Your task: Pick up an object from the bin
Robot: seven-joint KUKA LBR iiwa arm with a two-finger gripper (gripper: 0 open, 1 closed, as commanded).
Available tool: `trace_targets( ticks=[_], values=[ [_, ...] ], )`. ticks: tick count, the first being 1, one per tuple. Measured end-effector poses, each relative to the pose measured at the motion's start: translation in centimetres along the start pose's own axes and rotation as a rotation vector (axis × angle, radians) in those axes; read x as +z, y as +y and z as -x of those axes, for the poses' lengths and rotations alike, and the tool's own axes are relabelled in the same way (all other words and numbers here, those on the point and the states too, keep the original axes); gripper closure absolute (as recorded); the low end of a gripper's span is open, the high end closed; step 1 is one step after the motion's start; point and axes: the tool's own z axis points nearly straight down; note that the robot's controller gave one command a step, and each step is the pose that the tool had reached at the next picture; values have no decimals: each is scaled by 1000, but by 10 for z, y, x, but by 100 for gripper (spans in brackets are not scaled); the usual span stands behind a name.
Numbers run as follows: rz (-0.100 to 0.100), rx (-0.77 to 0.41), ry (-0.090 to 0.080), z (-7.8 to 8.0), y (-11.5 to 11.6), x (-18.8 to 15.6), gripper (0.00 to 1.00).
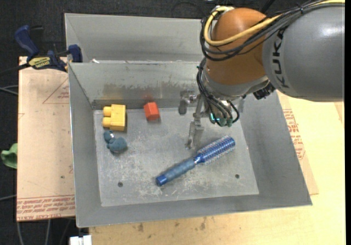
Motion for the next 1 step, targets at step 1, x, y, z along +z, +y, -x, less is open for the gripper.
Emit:
trace_targets(
  ticks=[1],
  values=[
    [0,-336,-1,-58,-14,136,0]
  ],
)
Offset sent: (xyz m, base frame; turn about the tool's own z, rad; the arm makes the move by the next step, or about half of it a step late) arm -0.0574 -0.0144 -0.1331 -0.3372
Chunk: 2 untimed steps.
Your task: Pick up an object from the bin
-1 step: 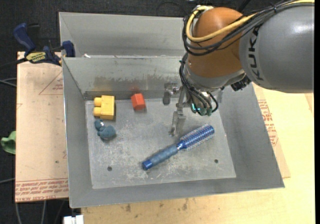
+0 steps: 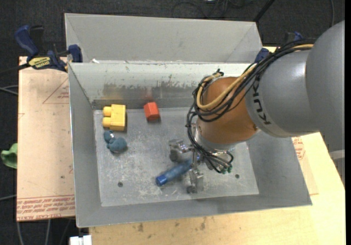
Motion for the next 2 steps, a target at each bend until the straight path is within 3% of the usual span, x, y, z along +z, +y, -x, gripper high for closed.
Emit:
trace_targets(
  ticks=[1,2],
  values=[
    [-3,-47,-9,4,-3,-34,0],
    [-1,-52,-6,3,-1,-32,0]
  ],
)
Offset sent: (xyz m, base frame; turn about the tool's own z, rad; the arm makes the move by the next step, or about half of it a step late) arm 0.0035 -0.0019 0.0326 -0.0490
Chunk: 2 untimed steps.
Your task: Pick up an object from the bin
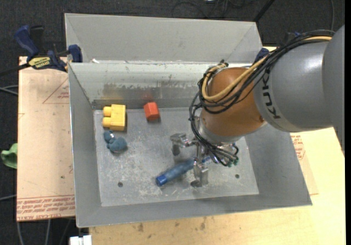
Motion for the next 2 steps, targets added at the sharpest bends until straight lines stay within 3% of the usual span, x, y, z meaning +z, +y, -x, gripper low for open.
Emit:
trace_targets(
  ticks=[1,2],
  values=[
    [0,-79,1,10,-4,31,0],
    [0,-77,1,10,-4,31,0]
  ],
)
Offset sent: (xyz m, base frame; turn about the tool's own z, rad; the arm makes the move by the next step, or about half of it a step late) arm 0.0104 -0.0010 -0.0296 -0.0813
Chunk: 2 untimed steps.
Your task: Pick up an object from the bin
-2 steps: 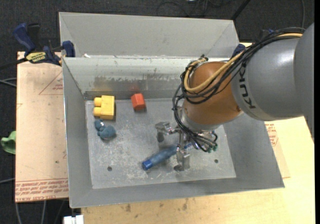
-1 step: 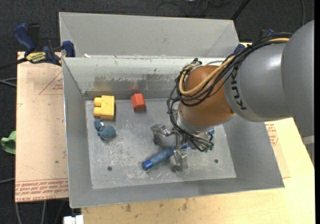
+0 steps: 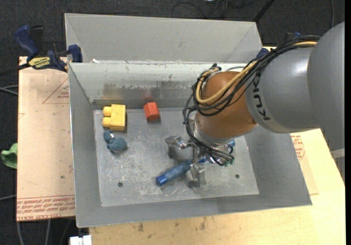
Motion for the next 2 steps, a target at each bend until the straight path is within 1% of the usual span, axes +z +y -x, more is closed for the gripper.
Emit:
trace_targets(
  ticks=[1,2],
  values=[
    [0,1,-1,0,0,-1,100],
    [-4,4,-9,3,-1,-102,100]
  ],
)
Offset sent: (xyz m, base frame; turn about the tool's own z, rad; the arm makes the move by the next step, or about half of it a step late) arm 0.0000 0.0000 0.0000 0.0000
